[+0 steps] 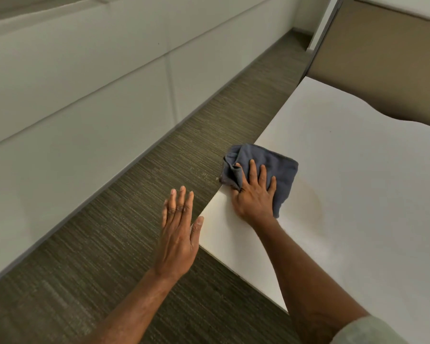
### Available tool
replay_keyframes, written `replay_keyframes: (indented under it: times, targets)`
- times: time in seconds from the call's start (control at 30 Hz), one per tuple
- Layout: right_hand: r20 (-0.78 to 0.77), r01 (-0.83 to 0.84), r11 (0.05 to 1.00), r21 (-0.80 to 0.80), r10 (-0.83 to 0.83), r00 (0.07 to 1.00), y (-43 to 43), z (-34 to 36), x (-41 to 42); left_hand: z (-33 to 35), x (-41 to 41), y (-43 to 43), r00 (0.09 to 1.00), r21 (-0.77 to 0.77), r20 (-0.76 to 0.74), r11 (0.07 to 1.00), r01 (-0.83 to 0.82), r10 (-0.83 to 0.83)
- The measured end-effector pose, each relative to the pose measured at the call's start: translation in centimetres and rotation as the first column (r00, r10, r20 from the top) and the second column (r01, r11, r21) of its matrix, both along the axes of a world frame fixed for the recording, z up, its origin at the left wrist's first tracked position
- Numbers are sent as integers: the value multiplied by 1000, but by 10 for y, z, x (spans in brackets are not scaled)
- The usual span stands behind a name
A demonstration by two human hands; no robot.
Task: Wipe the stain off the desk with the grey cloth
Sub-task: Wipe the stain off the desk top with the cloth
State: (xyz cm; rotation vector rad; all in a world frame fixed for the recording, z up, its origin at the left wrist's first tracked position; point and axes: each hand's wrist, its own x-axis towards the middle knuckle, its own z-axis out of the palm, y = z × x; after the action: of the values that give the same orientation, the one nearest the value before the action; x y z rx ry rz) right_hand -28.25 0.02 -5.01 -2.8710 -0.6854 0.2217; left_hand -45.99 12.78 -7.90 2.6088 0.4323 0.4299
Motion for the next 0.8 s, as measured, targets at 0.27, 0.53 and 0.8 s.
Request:
replay_keyframes:
  times: [0.27, 0.53, 0.8]
  targets:
    - [-36, 168, 986, -20, -169, 985, -20, 4, 29, 5, -3, -14, 996, 13, -48, 997, 80, -79]
    - [-69, 354, 934, -50, -357, 932, -89, 6, 21, 8, -3, -28, 992, 28, -80, 994, 105, -102]
    - [-61, 422, 905, -51, -425, 903, -156, 5, -21, 14, -9, -45, 994, 13, -66, 996, 89, -88]
